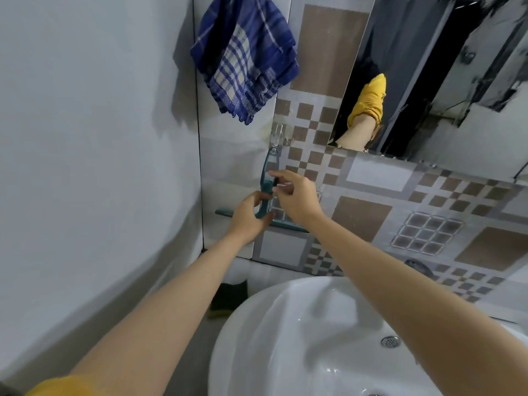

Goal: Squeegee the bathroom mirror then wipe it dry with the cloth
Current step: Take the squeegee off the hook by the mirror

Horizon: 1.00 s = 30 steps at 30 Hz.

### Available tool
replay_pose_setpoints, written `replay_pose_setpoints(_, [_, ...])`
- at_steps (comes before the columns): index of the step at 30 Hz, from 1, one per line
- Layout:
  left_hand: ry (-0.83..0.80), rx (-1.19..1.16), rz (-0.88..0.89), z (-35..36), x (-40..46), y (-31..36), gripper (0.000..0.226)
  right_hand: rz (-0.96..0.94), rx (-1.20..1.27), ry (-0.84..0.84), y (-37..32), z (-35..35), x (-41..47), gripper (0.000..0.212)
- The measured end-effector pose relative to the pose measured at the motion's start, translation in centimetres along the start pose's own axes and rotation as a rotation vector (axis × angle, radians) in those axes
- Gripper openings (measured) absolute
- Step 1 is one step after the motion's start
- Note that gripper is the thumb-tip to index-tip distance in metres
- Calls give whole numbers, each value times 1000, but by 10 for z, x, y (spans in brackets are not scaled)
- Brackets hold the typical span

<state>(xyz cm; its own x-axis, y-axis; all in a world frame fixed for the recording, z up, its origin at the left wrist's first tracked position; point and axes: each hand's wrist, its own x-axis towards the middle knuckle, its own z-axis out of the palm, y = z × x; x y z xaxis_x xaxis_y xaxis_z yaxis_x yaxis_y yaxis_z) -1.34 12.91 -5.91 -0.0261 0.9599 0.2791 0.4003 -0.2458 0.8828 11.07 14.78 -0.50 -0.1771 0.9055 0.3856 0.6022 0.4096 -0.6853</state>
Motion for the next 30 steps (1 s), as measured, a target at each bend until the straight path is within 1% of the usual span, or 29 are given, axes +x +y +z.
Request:
replay_pose_setpoints(4, [73, -93, 51, 0, 4, -4, 21, -4, -6, 49, 0, 0, 6, 37])
replay_pose_setpoints(10, [184, -137, 124, -9, -2, 7, 24, -61, 23, 69, -10, -12, 7, 31])
replay_pose_setpoints(14, [186, -148, 98, -19, -18, 19, 22, -114, 55, 49, -21, -25, 0, 29])
replay_pose_setpoints(17, [239, -188, 90, -25, -31, 36, 23, -162, 89, 60, -31, -38, -8, 26])
replay_pose_setpoints(19, [259, -184, 107, -28, -39, 50, 22, -215, 64, 56, -39, -50, -15, 25])
replay_pose_setpoints(21, [258, -175, 126, -29, -46, 67, 21, -340, -83, 40, -46, -68, -22, 25])
replay_pose_setpoints(23, [239, -150, 144, -31, -51, 86, 21, -498, -322, 62, -53, -93, -29, 27])
replay_pose_setpoints(27, [164, -103, 166, -31, -54, 130, 19, -796, -724, 212, -64, -154, -37, 34])
replay_pose_setpoints(28, [134, -109, 173, -29, -55, 142, 19, -858, -785, 219, -66, -170, -39, 33])
replay_pose_setpoints(30, [60, -133, 202, -22, -56, 168, 24, -955, -864, 154, -71, -201, -45, 31])
